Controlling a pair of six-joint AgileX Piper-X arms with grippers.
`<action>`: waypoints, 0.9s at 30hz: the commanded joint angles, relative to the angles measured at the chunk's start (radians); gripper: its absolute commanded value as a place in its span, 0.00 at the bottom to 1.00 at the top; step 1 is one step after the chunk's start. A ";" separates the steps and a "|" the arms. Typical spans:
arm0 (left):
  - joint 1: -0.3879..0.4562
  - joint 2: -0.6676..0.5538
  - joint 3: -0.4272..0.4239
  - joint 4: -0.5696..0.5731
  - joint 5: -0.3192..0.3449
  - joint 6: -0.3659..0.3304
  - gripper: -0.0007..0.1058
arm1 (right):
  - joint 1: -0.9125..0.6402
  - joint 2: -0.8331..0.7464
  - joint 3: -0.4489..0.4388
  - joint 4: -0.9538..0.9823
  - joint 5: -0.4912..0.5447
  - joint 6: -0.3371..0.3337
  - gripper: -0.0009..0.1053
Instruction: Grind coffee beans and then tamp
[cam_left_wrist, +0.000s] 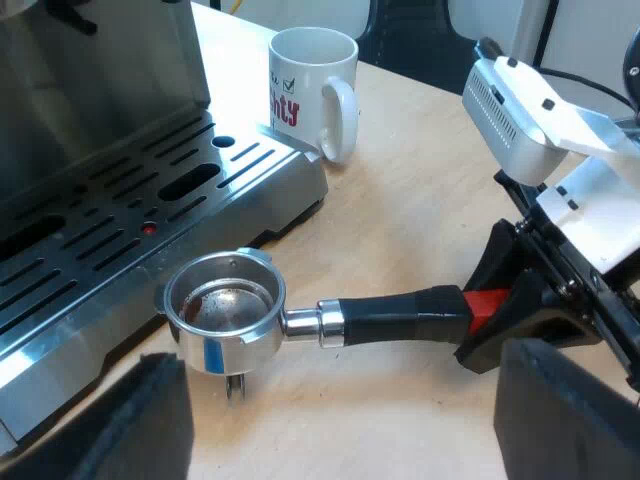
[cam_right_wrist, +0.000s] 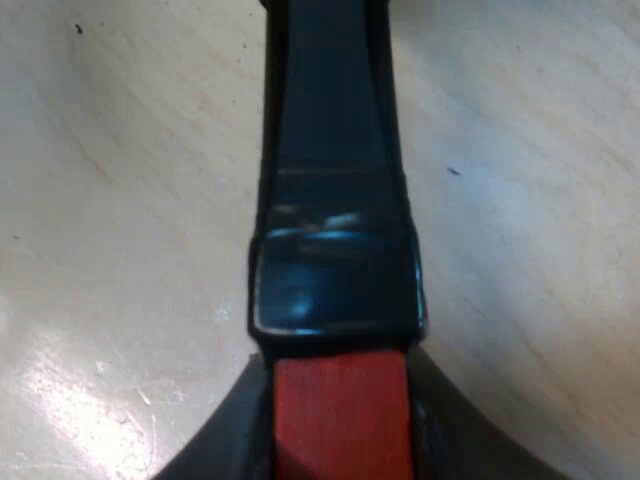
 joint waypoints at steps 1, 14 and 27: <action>-0.004 -0.005 0.000 -0.001 -0.011 -0.009 0.61 | -0.001 0.013 -0.011 -0.063 0.016 -0.012 0.01; -0.004 -0.003 0.036 -0.026 -0.079 -0.005 0.61 | -0.001 0.136 -0.011 -0.125 0.014 0.058 0.01; -0.004 0.037 0.051 -0.026 -0.141 -0.002 0.61 | -0.001 0.171 -0.011 -0.132 0.014 0.058 0.01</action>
